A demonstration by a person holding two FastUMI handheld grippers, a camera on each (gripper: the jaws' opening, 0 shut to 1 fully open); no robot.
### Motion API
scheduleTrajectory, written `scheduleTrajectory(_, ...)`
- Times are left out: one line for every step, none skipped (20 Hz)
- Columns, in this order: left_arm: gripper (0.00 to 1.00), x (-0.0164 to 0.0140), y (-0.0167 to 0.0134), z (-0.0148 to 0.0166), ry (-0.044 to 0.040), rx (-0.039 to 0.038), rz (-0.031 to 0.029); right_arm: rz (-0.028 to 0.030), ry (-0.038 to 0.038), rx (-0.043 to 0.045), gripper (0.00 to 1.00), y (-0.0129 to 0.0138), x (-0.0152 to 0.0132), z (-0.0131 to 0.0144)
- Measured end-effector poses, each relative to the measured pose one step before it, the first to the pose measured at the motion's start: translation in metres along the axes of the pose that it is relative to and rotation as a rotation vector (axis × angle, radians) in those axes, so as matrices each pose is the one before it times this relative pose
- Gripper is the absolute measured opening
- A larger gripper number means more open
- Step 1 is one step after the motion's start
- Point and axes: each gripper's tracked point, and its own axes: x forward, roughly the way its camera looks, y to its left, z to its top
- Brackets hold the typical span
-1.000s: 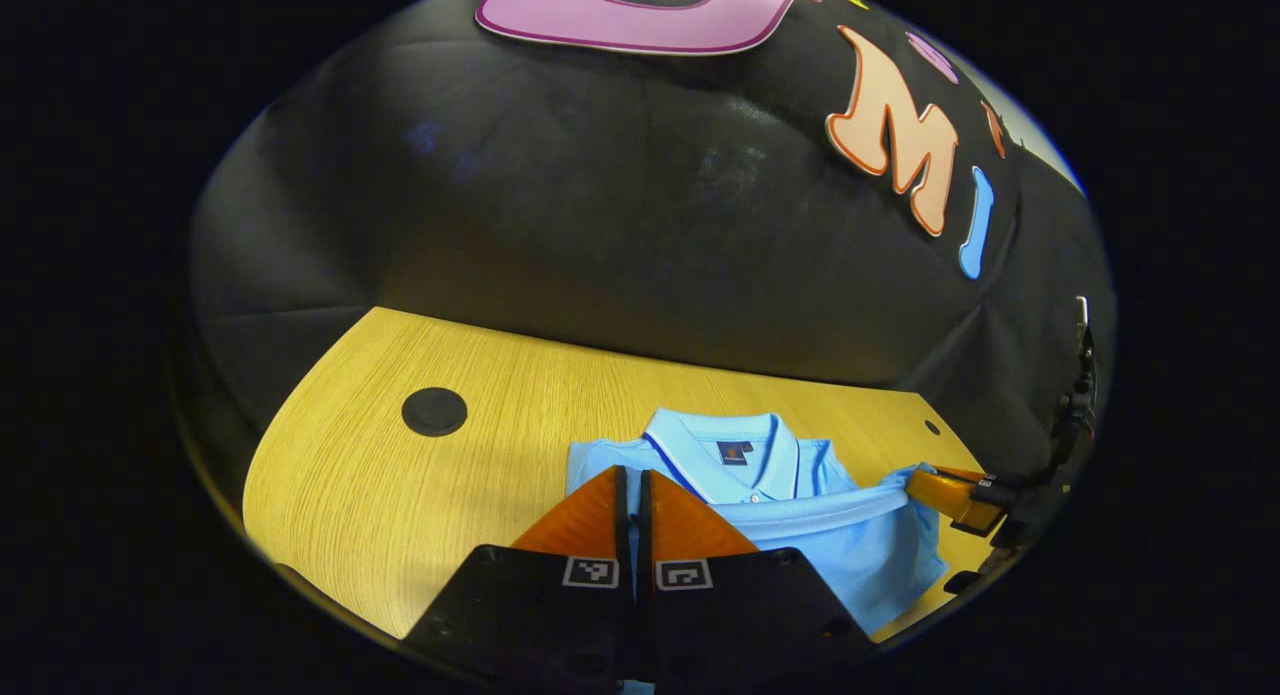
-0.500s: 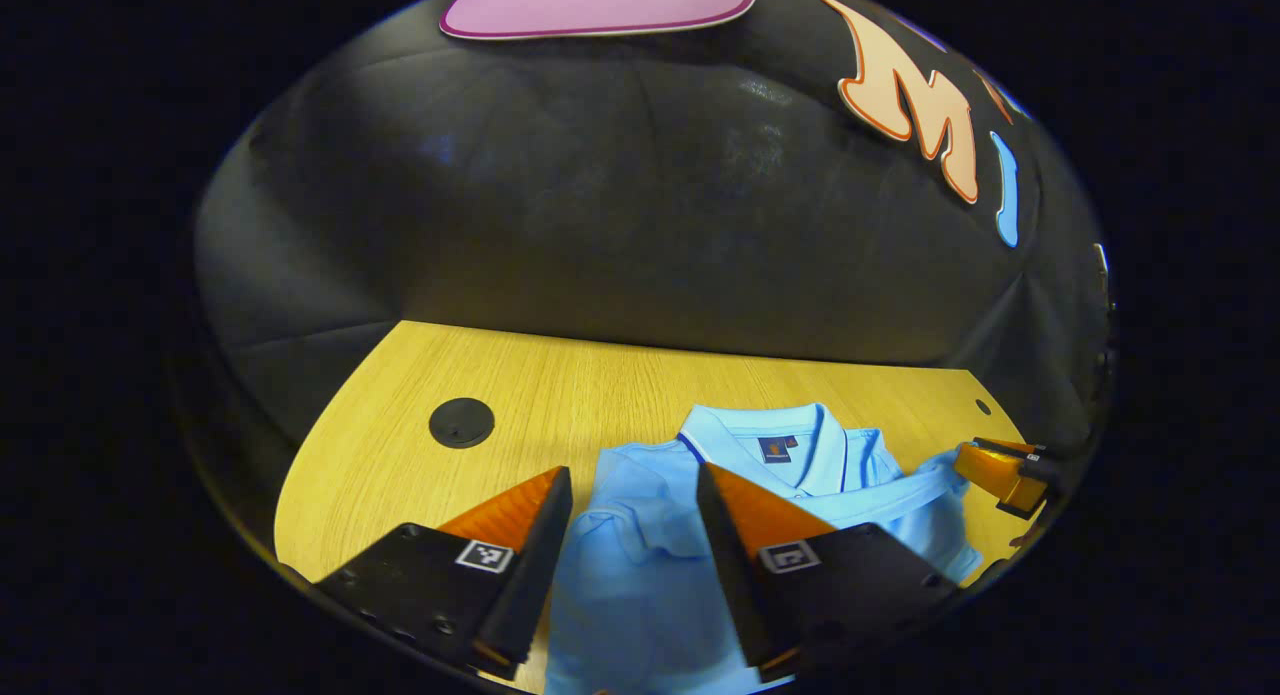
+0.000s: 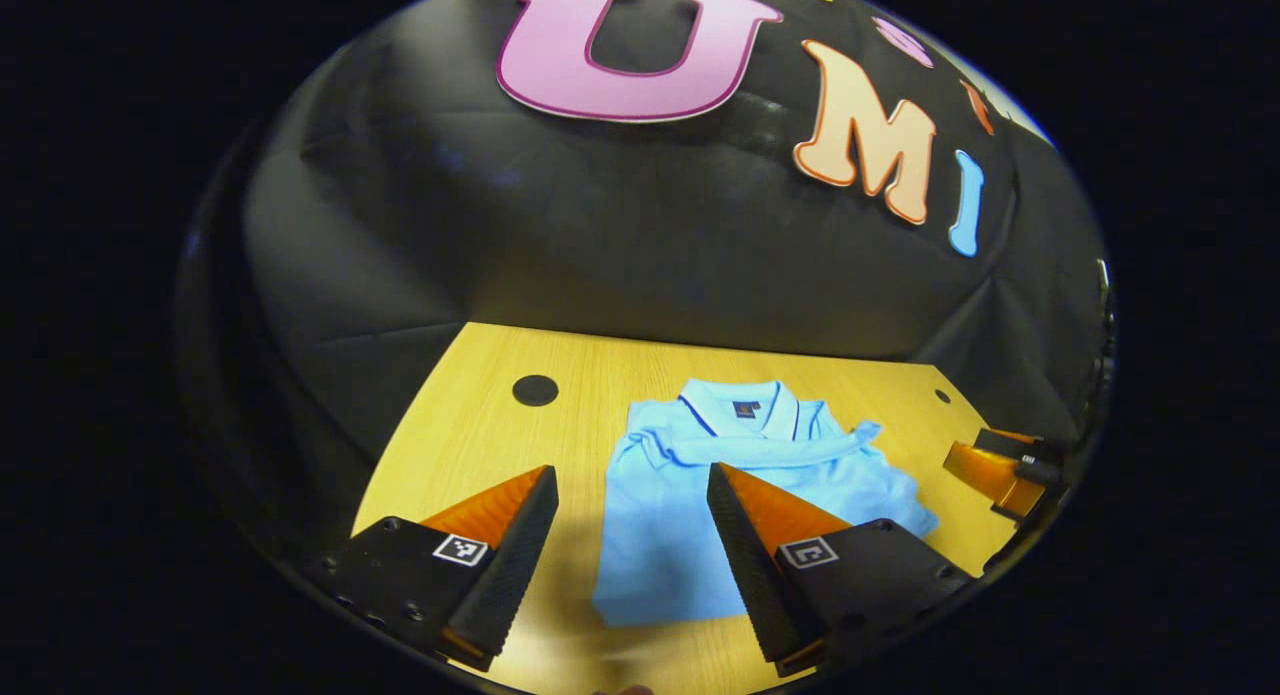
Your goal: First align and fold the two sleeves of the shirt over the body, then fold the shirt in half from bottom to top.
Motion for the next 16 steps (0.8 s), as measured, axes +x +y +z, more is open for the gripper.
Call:
scheduleTrajectory(0.89,-0.01793,-0.00388,-0.0041,-0.00204,0.00509,-0.00481,0.01187,-0.0108,0.01569,0.98,0.00344,-0.0165,-0.00049)
scheduleTrajectory(0.9,-0.0198,-0.00528,-0.00558,-0.00237,0.00868,-0.00585,0.00761,-0.01003,0.0122,0.97,0.00343,-0.0152,-0.00111)
scheduleTrajectory(0.9,-0.01634,-0.00402,-0.00378,-0.00756,0.01364,-0.0018,0.0183,-0.00882,0.00838,0.97,0.005,-0.01561,-0.0023)
scheduleTrajectory(0.9,-0.01512,-0.00295,-0.00449,-0.00639,0.01564,0.00099,0.01837,-0.00689,0.00288,0.97,0.00491,-0.01366,-0.00407)
scheduleTrajectory(0.89,-0.01337,-0.0026,-0.00444,-0.00363,0.01891,0.00291,0.01323,-0.00398,0.00564,0.98,0.00361,-0.01315,-0.00406)
scheduleTrajectory(0.89,-0.00958,-0.00197,-0.00458,-0.00285,0.01257,0.00615,0.02153,0.00132,0.01017,0.98,0.00524,-0.01274,-0.00482)
scheduleTrajectory(0.89,-0.01014,-0.00355,-0.00347,-0.00445,-0.00121,0.00225,0.02664,0.00054,0.01492,0.98,0.00673,-0.01272,-0.00491)
scheduleTrajectory(0.89,-0.00926,-0.00572,-0.00374,-0.00199,-0.01267,-0.0048,0.02094,-0.00823,0.01416,0.98,0.00465,-0.01169,-0.00134)
scheduleTrajectory(0.89,-0.00774,-0.00447,-0.00352,-0.00303,-0.02024,-0.00475,0.00792,-0.00839,0.00603,0.98,0.00026,-0.00815,-0.00112)
scheduleTrajectory(0.89,-0.00695,-0.00344,-0.00468,-0.00001,-0.0228,-0.00257,-0.00144,-0.00382,-0.00194,0.98,-0.0018,-0.00944,-0.00104)
scheduleTrajectory(0.89,-0.00632,-0.00337,-0.00359,-0.00171,-0.02001,-0.00463,-0.00458,-0.00389,-0.00491,0.98,-0.00142,-0.00761,-0.00078)
scheduleTrajectory(0.89,-0.00502,-0.00261,-0.00517,0.00268,-0.01583,-0.00144,0.00034,-0.00357,0.00102,0.98,-0.00153,-0.00737,0.00025)
scheduleTrajectory(0.89,-0.00448,-0.00158,-0.00364,-0.00061,-0.00937,0.00075,0.00308,-0.00502,0.00574,0.98,-0.00071,-0.00588,0.0011)
scheduleTrajectory(0.89,-0.00357,-0.00027,-0.00195,-0.00199,-0.00499,0.00351,-0.00036,-0.00126,0.00716,0.98,-0.00159,-0.00392,0.00089)
scheduleTrajectory(0.89,-0.0025,-0.00027,-0.0019,0.00276,-0.00005,0.00349,-0.00244,0.00213,0.00229,0.98,-0.00252,-0.00396,-0.00021)
scheduleTrajectory(0.89,-0.00271,-0.00118,-0.00142,-0.00133,0.00148,0.00032,-0.00664,-0.00435,-0.0024,0.98,-0.00403,-0.00302,0.0013)
